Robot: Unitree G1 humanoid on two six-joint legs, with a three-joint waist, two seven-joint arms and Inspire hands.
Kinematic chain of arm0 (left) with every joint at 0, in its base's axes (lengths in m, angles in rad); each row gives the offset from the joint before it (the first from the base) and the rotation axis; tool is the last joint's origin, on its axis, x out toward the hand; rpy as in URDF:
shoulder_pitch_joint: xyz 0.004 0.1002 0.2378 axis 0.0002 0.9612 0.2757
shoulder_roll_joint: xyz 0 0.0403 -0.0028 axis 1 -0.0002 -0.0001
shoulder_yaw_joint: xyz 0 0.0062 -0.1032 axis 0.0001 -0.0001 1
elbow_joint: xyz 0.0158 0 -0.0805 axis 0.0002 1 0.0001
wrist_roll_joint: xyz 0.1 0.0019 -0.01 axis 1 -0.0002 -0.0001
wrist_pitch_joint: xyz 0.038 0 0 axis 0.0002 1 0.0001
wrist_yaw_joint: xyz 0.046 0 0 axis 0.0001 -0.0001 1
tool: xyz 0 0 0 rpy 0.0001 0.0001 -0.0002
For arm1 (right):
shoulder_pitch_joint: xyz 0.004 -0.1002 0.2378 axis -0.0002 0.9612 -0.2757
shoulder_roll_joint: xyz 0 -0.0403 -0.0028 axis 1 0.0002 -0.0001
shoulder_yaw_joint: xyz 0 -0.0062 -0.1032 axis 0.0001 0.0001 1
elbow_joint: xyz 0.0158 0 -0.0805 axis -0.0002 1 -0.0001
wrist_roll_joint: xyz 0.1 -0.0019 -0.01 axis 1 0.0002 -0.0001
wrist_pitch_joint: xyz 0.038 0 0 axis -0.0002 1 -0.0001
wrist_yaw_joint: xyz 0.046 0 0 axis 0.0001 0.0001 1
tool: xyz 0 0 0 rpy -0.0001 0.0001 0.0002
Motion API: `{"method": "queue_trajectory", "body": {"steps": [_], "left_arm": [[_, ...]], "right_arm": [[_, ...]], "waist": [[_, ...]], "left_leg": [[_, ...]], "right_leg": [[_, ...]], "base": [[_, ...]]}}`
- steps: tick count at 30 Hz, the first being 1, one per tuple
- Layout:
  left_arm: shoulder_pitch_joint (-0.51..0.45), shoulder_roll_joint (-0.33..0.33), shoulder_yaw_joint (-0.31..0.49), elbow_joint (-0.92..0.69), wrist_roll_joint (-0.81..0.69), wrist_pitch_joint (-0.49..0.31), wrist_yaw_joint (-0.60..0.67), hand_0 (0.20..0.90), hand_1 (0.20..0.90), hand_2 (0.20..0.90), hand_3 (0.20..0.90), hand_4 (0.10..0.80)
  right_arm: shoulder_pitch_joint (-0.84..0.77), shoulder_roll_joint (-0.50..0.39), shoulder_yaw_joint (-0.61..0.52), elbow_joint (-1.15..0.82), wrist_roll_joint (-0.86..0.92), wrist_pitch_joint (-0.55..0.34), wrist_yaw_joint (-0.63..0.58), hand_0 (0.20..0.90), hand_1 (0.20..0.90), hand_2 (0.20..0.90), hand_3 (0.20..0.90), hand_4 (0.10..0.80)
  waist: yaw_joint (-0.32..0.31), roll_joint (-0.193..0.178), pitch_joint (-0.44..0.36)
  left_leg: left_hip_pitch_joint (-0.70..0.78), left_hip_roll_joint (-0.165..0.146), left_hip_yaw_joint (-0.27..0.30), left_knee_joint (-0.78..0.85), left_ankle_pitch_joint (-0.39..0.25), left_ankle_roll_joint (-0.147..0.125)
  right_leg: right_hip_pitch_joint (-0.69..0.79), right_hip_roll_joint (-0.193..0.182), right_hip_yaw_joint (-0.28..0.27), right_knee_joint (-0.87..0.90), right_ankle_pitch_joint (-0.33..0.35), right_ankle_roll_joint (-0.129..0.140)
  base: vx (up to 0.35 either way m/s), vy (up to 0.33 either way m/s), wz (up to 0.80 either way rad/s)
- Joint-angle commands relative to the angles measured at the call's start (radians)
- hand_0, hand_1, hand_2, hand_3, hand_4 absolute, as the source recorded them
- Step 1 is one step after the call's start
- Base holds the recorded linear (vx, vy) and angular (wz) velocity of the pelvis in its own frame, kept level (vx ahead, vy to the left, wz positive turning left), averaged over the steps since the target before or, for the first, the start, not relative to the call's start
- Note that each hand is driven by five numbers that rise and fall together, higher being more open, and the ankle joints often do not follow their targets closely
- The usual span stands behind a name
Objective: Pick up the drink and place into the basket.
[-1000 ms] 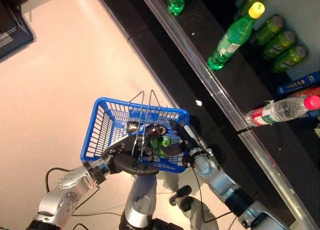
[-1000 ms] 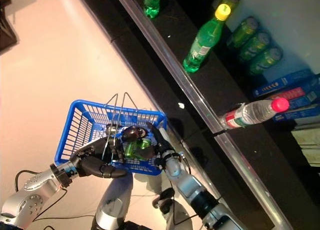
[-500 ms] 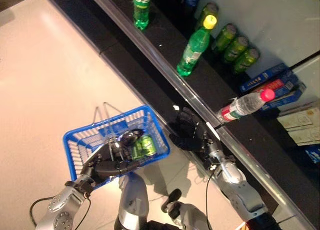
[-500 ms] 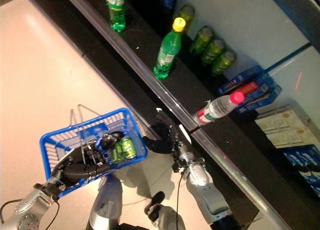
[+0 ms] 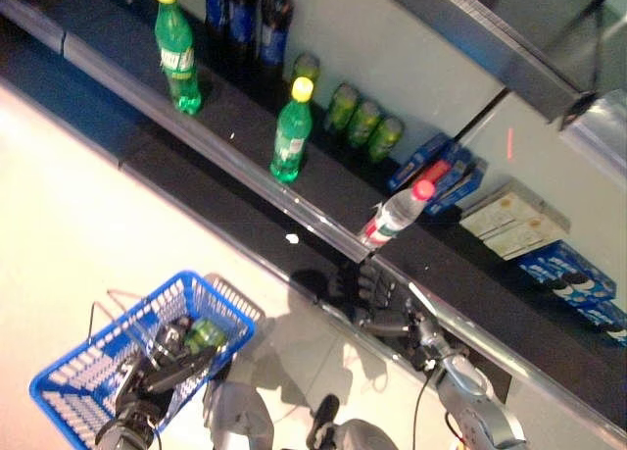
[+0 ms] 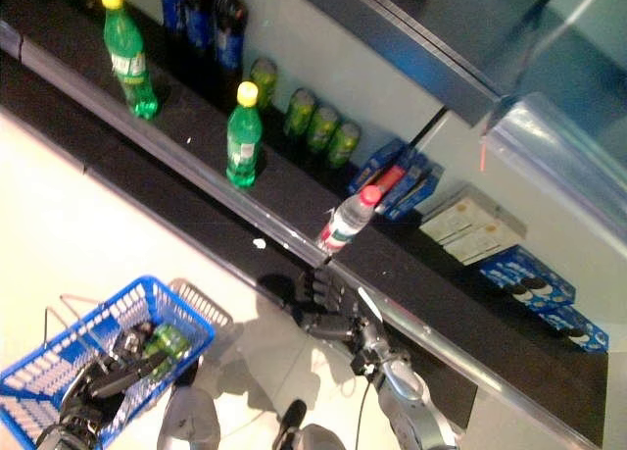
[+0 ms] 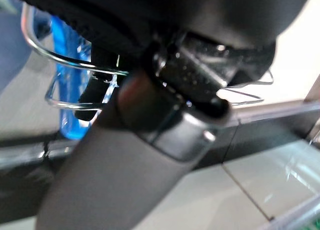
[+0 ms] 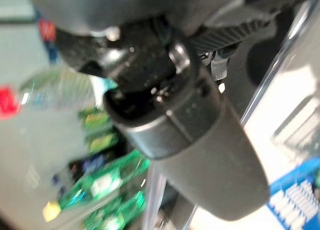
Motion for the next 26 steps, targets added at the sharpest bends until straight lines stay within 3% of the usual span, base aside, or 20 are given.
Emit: {"method": "queue_trajectory", "body": {"steps": [1, 5, 9, 11, 13, 19, 26], "left_arm": [[-0.082, -0.045, -0.013, -0.059, -0.083, -0.179, -0.141, 0.3, 0.3, 0.3, 0.2, 0.1], [-0.139, -0.124, -0.022, 0.226, -0.119, -0.13, -0.138, 0.3, 0.3, 0.3, 0.2, 0.1], [-0.204, -0.15, -0.024, 0.473, -0.054, -0.13, -0.101, 0.3, 0.3, 0.3, 0.2, 0.1], [-0.22, -0.154, -0.026, 0.523, -0.034, -0.13, -0.092, 0.3, 0.3, 0.3, 0.2, 0.1], [-0.247, -0.163, -0.032, 0.613, -0.013, -0.115, -0.068, 0.3, 0.3, 0.3, 0.2, 0.1], [-0.25, -0.189, -0.019, 0.721, 0.009, -0.125, -0.066, 0.3, 0.3, 0.3, 0.2, 0.1], [-0.263, -0.199, -0.02, 0.748, -0.006, -0.107, -0.032, 0.3, 0.3, 0.3, 0.2, 0.1]], "right_arm": [[0.017, -0.065, 0.028, 0.136, -0.073, -0.036, -0.022, 0.9, 0.9, 0.9, 0.9, 0.8], [-0.044, 0.014, 0.018, 0.456, -0.055, 0.006, -0.024, 0.9, 0.9, 0.9, 0.9, 0.8], [-0.095, 0.064, -0.01, 0.804, -0.067, -0.04, 0.007, 0.9, 0.9, 0.9, 0.9, 0.8], [-0.105, 0.073, -0.014, 0.879, -0.092, -0.051, 0.008, 0.9, 0.9, 0.9, 0.9, 0.8], [-0.118, 0.089, -0.033, 1.026, -0.129, -0.024, 0.025, 0.9, 0.9, 0.9, 0.9, 0.8], [-0.119, 0.105, -0.121, 1.177, -0.07, 0.018, 0.037, 0.9, 0.9, 0.9, 0.9, 0.8], [-0.111, 0.105, -0.148, 1.2, -0.121, -0.038, 0.019, 0.9, 0.9, 0.9, 0.9, 0.8]], "waist": [[-0.045, 0.14, -0.192], [-0.058, 0.177, -0.222], [-0.064, 0.199, -0.243], [-0.067, 0.201, -0.246], [-0.071, 0.209, -0.259], [-0.072, 0.219, -0.272], [-0.095, 0.227, -0.282]], "left_leg": [[0.06, 0.043, 0.052, -0.065, 0.026, 0.016], [0.075, 0.041, 0.063, -0.091, 0.032, 0.012], [0.077, 0.039, 0.068, -0.109, 0.031, 0.008], [0.077, 0.038, 0.068, -0.111, 0.029, 0.008], [0.073, 0.033, 0.069, -0.111, 0.022, 0.007], [0.077, 0.024, 0.064, -0.111, 0.01, 0.011], [0.079, 0.02, 0.077, -0.111, 0.005, 0.016]], "right_leg": [[-0.009, -0.041, 0.008, -0.026, 0.09, 0.019], [-0.004, -0.046, -0.002, -0.049, 0.105, 0.019], [0.0, -0.05, -0.018, -0.075, 0.117, 0.021], [0.002, -0.05, -0.021, -0.081, 0.12, 0.021], [0.005, -0.049, -0.025, -0.096, 0.125, 0.021], [-0.002, -0.049, -0.027, -0.103, 0.13, 0.02], [-0.016, -0.042, -0.006, -0.096, 0.127, 0.013]], "base": [[-0.011, 0.051, -0.2], [-0.014, 0.053, -0.1], [-0.034, 0.044, -0.03], [-0.013, 0.016, 0.0], [-0.029, 0.053, -0.05], [-0.006, 0.035, -0.01], [-0.003, 0.002, 0.0]]}}
